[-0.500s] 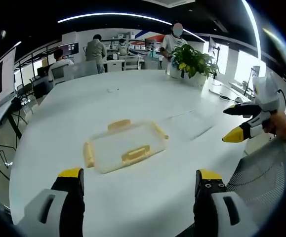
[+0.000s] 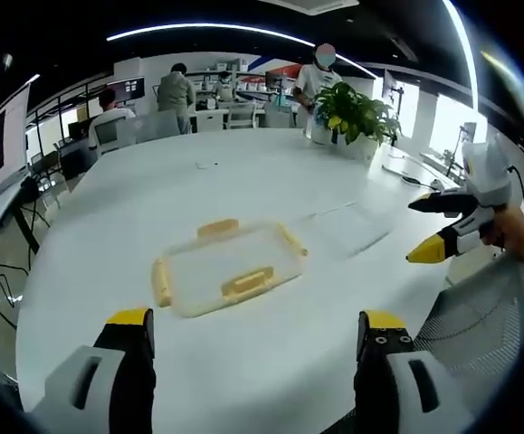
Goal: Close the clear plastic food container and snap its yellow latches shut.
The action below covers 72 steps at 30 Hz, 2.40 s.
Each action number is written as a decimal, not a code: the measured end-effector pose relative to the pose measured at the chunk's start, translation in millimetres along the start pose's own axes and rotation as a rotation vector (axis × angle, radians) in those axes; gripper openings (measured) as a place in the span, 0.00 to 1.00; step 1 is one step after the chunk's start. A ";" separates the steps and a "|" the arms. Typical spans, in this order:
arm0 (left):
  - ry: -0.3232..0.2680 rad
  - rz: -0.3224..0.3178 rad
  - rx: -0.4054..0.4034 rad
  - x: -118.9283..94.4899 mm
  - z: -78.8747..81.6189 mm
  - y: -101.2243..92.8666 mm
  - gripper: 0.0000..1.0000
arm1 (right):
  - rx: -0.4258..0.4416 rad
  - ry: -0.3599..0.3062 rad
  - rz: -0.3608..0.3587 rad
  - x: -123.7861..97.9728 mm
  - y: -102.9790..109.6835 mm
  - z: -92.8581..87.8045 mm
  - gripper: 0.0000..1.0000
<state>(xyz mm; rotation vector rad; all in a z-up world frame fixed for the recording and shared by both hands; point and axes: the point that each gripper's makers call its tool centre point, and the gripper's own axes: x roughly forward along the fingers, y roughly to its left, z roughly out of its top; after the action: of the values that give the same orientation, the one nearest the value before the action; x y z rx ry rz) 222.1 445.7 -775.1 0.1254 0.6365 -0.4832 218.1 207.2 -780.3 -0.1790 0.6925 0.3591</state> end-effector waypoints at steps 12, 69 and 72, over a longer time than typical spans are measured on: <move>0.001 -0.006 0.011 0.1 1.3 -1.3 0.88 | -0.047 0.001 -0.003 1.4 -0.7 0.6 0.87; 0.284 -0.392 0.593 25.2 10.1 75.6 0.94 | -0.579 0.014 0.463 44.6 65.9 76.4 0.94; 0.276 -0.427 0.625 31.2 18.4 80.1 0.83 | -0.628 0.050 0.534 52.8 72.4 76.7 0.90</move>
<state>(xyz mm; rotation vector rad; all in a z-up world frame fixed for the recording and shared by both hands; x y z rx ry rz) 291.5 499.3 -781.7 0.6654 0.7679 -1.0829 273.5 309.3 -759.7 -0.6034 0.6532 1.0867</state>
